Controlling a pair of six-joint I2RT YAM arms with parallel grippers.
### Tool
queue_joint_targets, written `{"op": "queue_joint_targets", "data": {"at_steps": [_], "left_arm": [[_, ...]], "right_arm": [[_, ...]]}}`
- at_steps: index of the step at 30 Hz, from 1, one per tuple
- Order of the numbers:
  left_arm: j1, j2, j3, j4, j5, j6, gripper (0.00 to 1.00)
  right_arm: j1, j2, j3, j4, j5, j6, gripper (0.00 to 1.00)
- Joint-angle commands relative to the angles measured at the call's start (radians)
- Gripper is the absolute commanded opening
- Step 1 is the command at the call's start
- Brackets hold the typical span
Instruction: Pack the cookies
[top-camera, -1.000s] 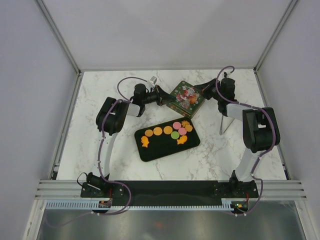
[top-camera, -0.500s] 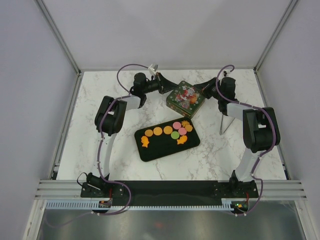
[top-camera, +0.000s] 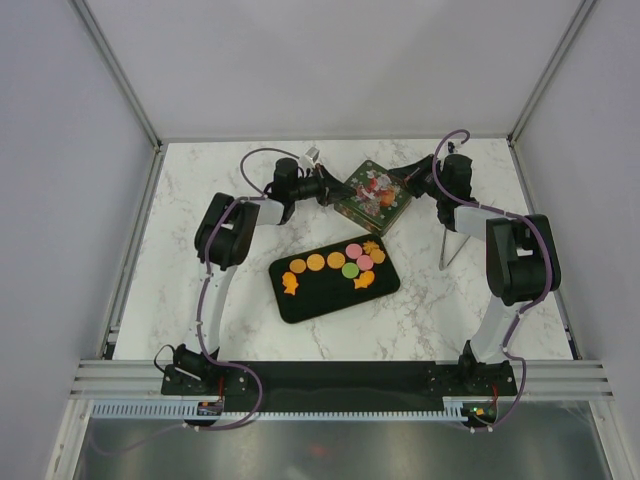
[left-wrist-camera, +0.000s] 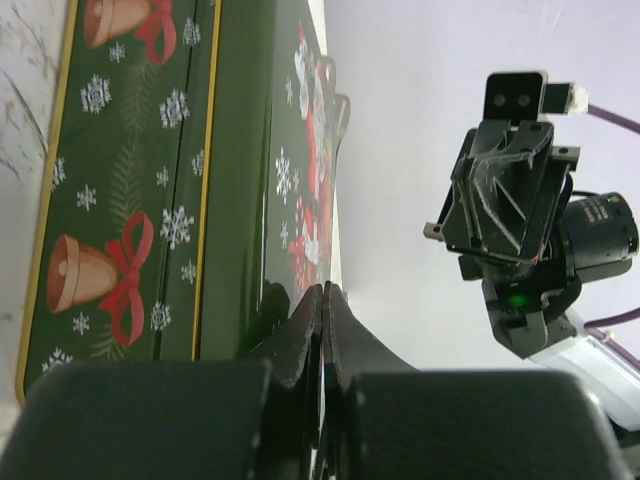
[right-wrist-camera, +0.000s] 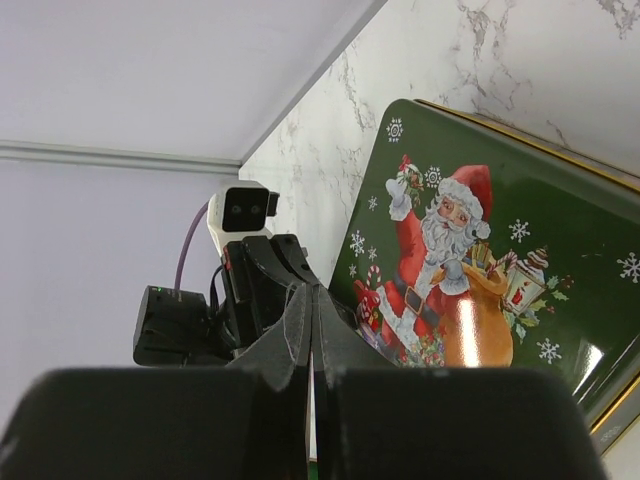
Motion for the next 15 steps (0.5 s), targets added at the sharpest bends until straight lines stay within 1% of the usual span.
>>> {"op": "queue_joint_targets", "data": {"at_steps": [1, 4, 9, 15], "left_arm": [[-0.004, 0.033, -0.019, -0.011, -0.021, 0.056, 0.02], [-0.004, 0.023, -0.016, -0.013, -0.014, 0.062, 0.02], [-0.004, -0.06, 0.004, -0.006, 0.0, 0.08, 0.02], [-0.009, -0.14, 0.096, -0.009, 0.023, 0.076, 0.02]], "right_arm": [[-0.003, 0.003, -0.007, 0.055, -0.016, -0.02, 0.0], [-0.003, 0.005, -0.002, 0.053, -0.019, -0.02, 0.0], [-0.005, 0.006, 0.018, 0.047, -0.028, -0.019, 0.0], [-0.008, 0.002, 0.036, 0.041, -0.033, -0.019, 0.0]]}}
